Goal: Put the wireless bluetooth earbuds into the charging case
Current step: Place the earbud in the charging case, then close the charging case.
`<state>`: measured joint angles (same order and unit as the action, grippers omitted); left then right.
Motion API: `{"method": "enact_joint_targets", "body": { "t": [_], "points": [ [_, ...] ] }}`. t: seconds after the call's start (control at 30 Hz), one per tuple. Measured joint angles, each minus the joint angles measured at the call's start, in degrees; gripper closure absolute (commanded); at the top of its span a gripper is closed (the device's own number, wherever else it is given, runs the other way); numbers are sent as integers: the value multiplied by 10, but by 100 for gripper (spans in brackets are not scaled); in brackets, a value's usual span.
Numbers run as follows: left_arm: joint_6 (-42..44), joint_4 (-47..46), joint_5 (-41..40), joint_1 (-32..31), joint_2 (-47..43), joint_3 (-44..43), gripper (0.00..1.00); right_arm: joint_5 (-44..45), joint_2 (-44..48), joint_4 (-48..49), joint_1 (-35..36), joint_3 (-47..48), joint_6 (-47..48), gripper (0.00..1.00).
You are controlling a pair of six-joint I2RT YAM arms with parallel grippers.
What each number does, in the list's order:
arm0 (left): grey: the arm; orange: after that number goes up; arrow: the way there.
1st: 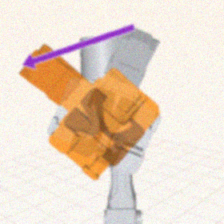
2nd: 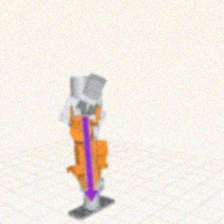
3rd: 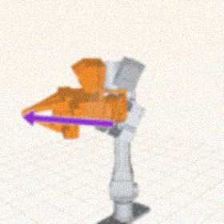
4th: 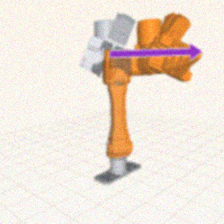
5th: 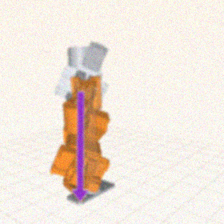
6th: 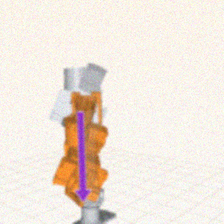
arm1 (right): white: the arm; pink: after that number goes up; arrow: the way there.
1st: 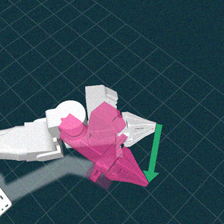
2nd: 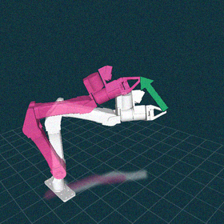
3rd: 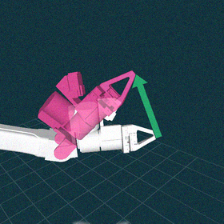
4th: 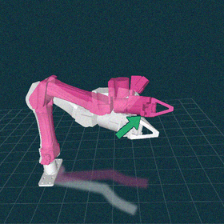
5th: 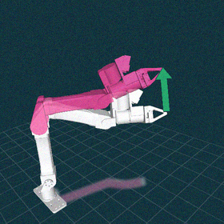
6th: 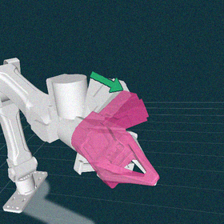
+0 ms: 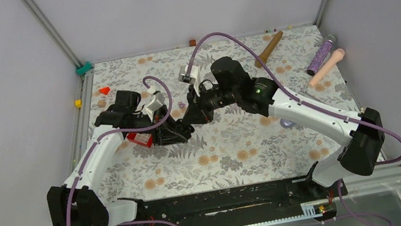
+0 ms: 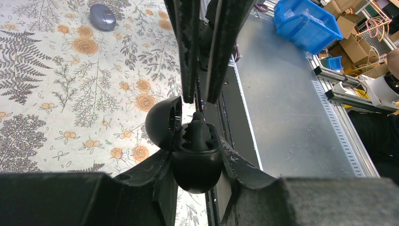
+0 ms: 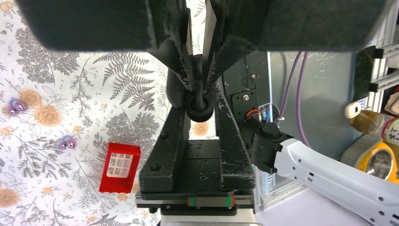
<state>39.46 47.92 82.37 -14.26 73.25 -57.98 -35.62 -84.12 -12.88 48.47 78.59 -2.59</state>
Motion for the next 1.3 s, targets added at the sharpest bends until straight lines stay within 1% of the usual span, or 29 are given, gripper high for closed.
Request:
{"method": "enact_joint_targets", "body": {
  "t": [0.13,0.33,0.53,1.3],
  "points": [
    [0,0,0,0,0,0,100,22,0,-2,-4,0,4,85],
    [0,0,0,0,0,0,100,61,2,1,-17,-9,8,85],
    [0,0,0,0,0,3,100,77,2,4,-26,-21,11,85],
    [2,0,0,0,0,4,100,-8,-2,6,-27,-30,47,86]
  ]
}}
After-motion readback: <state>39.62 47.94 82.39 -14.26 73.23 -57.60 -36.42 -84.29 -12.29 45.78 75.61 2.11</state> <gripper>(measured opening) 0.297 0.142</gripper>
